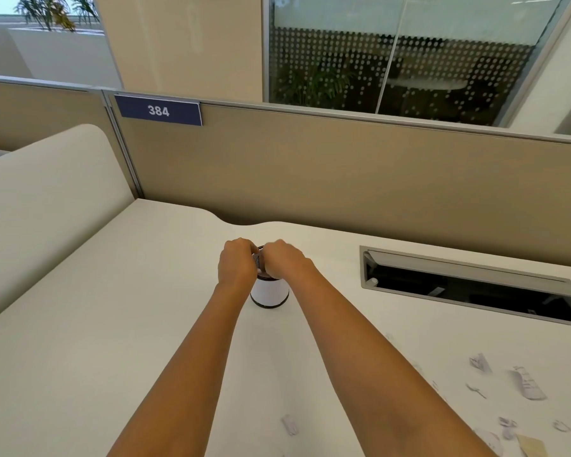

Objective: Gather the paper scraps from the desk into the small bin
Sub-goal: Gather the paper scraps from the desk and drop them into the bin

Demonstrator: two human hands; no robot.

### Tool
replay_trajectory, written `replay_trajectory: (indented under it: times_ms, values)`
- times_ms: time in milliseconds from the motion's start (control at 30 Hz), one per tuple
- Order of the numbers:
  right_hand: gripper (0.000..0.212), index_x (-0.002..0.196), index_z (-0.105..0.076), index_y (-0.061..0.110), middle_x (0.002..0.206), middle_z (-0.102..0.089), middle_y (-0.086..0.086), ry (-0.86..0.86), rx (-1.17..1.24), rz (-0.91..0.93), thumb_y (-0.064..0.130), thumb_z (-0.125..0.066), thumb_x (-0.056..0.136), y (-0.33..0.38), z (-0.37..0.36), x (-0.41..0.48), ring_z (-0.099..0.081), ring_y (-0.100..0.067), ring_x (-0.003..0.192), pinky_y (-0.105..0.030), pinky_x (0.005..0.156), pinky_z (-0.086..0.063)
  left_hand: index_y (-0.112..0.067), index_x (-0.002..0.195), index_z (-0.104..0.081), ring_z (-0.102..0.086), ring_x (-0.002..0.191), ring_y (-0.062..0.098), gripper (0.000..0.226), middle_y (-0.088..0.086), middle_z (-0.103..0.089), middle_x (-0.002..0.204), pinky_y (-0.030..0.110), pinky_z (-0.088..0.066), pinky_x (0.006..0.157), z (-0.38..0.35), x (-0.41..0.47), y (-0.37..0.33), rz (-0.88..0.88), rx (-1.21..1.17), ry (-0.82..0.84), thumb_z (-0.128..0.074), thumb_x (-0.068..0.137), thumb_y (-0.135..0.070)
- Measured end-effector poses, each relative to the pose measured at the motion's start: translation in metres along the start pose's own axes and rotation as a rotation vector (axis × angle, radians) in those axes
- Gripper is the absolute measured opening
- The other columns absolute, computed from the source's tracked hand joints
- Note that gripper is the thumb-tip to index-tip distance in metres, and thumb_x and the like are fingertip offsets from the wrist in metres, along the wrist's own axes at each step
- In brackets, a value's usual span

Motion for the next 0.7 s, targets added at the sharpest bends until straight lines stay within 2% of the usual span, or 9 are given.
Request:
replay_trajectory:
  times_ms: [133,300,400,500,600,700]
  values:
    - [0.028,0.111,-0.069,0.010,0.113,-0.065,-0.013,-0.141,0.140,-0.024,0.006,-0.059,0.085,-0.011,0.023,-0.010,-0.064,-0.031,0.101,-0.032,0.082,-0.051,0.001,0.109,-0.067,-0.064,0.096,0.034,0.027,0.021,-0.067,0.111,0.033,-0.049,0.076,0.005,-0.008,-0.006,-0.024,0.019,-0.041,-0.052,0.087,0.006]
    - [0.037,0.110,-0.069,0.014,0.118,-0.065,-0.010,-0.268,0.260,-0.073,-0.006,-0.051,0.084,-0.053,0.045,-0.050,-0.060,-0.029,0.108,-0.034,0.089,-0.051,-0.002,0.115,-0.065,-0.061,0.102,0.036,0.034,0.020,-0.064,0.116,0.038,-0.050,0.082,0.009,-0.030,-0.020,-0.069,0.032,-0.084,-0.049,0.086,0.008]
    - [0.045,0.111,-0.068,0.015,0.119,-0.064,-0.008,-0.289,0.260,-0.139,-0.010,-0.042,0.085,-0.086,0.043,-0.082,-0.060,-0.028,0.108,-0.034,0.087,-0.051,-0.006,0.116,-0.065,-0.059,0.107,0.036,0.036,0.019,-0.062,0.121,0.038,-0.048,0.086,0.005,-0.048,-0.026,-0.086,0.026,-0.042,-0.045,0.087,0.005]
    - [0.044,0.111,-0.067,0.014,0.117,-0.064,-0.009,-0.306,0.295,-0.216,-0.009,-0.039,0.087,-0.120,0.036,-0.119,-0.061,-0.029,0.104,-0.036,0.082,-0.052,-0.013,0.104,-0.067,-0.058,0.110,0.035,0.030,0.017,-0.062,0.122,0.038,-0.047,0.089,-0.005,-0.076,-0.034,-0.088,-0.016,0.007,-0.044,0.090,0.000]
    - [0.038,0.114,-0.066,0.014,0.121,-0.063,-0.010,-0.313,0.315,-0.295,-0.005,-0.042,0.091,-0.155,0.022,-0.157,-0.061,-0.028,0.106,-0.038,0.089,-0.053,-0.011,0.114,-0.066,-0.057,0.116,0.028,0.031,0.013,-0.062,0.126,0.034,-0.046,0.090,-0.027,-0.110,-0.046,-0.174,-0.038,0.067,-0.046,0.092,-0.002]
    - [0.031,0.117,-0.064,0.015,0.124,-0.063,-0.010,-0.320,0.306,-0.395,0.004,-0.047,0.094,-0.192,0.006,-0.197,-0.062,-0.028,0.106,-0.034,0.091,-0.052,-0.013,0.117,-0.064,-0.055,0.117,0.023,0.028,0.008,-0.062,0.124,0.034,-0.046,0.095,-0.060,-0.149,-0.059,-0.284,-0.027,0.170,-0.053,0.091,-0.008]
Point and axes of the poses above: each hand's wrist, its own x-axis towards the middle knuckle, its own z-axis out of the back of the hand, y = z × x, the point moved 9 cm from there along x, towards the middle knuckle
